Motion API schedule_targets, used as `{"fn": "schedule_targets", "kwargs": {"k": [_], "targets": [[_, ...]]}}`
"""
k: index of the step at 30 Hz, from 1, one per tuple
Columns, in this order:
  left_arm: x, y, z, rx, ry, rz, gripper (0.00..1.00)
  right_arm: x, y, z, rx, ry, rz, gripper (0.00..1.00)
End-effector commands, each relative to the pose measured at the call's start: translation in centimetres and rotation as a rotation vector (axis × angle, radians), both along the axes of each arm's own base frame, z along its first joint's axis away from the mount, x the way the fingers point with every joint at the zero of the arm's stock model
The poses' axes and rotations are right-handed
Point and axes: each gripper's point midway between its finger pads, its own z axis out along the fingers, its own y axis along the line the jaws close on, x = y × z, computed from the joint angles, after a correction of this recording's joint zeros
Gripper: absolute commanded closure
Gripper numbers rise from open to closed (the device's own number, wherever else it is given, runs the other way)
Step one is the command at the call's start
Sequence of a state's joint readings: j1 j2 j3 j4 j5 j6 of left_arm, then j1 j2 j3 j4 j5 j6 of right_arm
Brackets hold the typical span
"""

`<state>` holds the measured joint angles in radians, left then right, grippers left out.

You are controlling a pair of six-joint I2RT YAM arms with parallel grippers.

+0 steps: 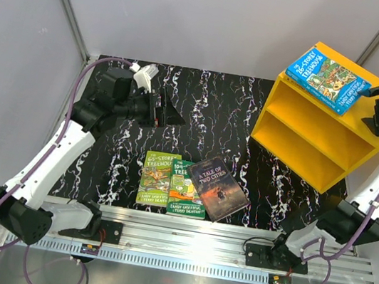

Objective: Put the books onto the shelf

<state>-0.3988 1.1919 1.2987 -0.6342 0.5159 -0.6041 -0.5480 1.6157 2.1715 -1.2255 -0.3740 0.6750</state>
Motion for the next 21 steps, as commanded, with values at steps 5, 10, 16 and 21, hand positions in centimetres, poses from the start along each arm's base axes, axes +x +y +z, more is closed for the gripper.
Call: {"fn": "schedule_targets", "kwargs": {"k": [5,10,16,21], "targets": [[-0.3,-0.2,1.1,-0.031,-0.035,-0.02,0.01,-0.1,-2.6,0.6,-0.02,0.009,-0.054,0.17],[-0.1,0.0,0.7,-0.023,-0.031,-0.007,0.01,-1.6,-0.9,2.9,-0.067,-0.067,-0.013,0.18],[-0.7,-0.3,0.4,-0.046,0.009,-0.015,0.01,-4.4,-0.7,4.1,-0.189,-0.043,-0.057,0.18],[-1.2,-0.2,-0.2,-0.042,0.035,-0.014,0.01,-7.5,1.0,5.4,-0.232,-0.061,-0.094,0.17]]}}
